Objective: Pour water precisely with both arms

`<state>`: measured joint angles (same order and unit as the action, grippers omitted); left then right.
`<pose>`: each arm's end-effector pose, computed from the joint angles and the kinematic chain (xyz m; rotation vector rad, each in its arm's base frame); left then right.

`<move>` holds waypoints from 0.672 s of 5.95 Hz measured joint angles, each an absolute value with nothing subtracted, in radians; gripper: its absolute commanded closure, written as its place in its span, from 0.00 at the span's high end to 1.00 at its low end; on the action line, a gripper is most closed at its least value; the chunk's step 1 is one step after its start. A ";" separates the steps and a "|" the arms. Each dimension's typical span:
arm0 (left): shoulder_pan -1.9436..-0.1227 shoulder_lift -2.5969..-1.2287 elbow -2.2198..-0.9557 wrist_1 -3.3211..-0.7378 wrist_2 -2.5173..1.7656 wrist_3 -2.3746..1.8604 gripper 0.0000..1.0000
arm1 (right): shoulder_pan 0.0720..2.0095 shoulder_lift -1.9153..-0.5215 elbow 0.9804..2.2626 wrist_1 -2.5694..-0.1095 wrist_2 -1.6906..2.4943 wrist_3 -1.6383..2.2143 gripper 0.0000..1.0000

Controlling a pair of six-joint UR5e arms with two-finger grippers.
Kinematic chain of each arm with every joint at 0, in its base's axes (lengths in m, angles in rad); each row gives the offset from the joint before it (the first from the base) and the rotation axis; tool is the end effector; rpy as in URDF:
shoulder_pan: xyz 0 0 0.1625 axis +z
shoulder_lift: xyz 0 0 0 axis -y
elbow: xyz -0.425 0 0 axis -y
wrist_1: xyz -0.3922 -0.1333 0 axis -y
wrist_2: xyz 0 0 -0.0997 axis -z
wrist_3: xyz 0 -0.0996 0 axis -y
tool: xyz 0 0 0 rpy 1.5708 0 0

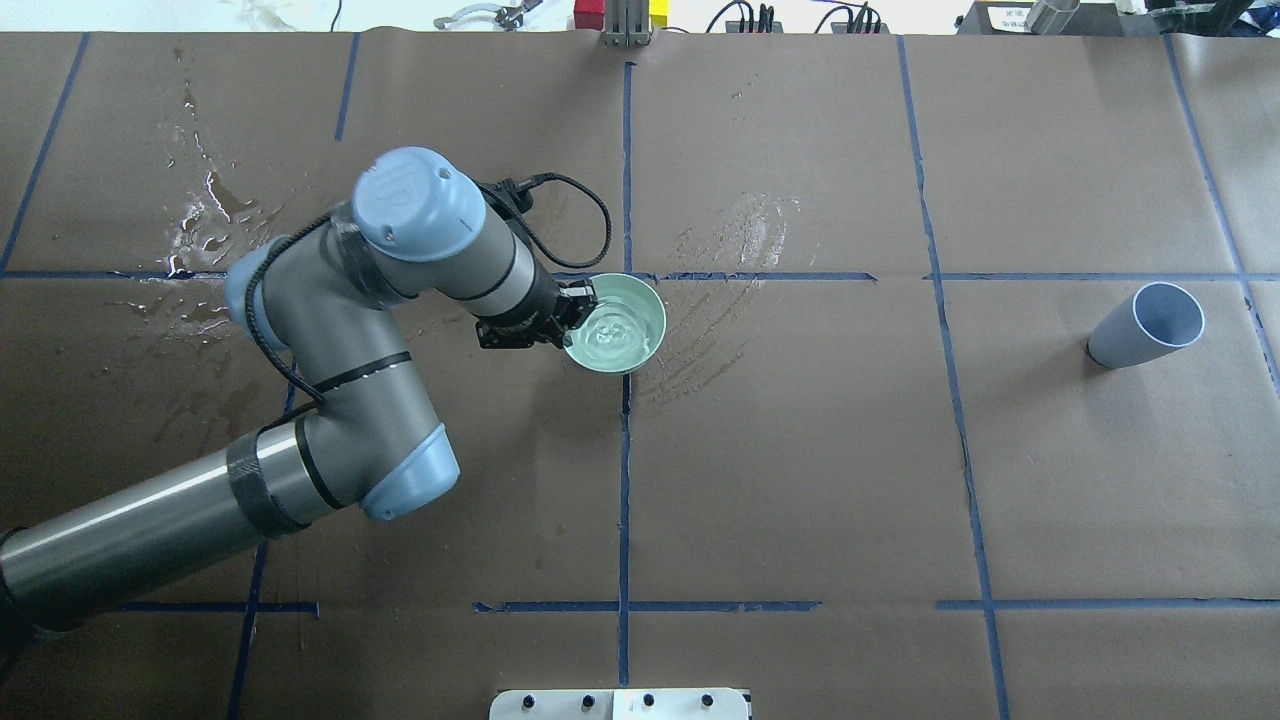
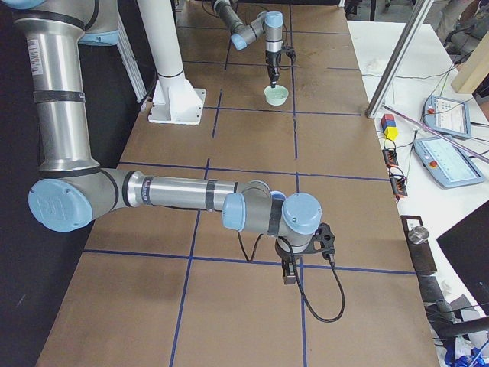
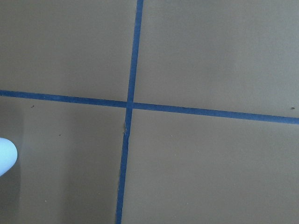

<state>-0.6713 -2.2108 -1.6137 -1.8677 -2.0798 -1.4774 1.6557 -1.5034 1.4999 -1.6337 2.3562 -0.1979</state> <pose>0.4843 -0.4930 0.2216 -0.0762 1.0637 -0.2731 0.1064 -0.5084 0.6648 0.0483 -0.7864 -0.0810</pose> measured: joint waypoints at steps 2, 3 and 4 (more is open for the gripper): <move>-0.794 -2.065 -1.705 -1.868 -2.208 -1.292 0.00 | 1.656 -1.504 1.501 -1.634 2.356 -0.198 1.00; -0.853 -1.976 -1.746 -1.871 -2.239 -1.183 0.00 | 1.656 -1.508 1.506 -1.634 2.356 -0.197 1.00; -0.911 -1.886 -1.777 -1.879 -2.250 -1.066 0.00 | 1.656 -1.513 1.514 -1.634 2.356 -0.197 1.00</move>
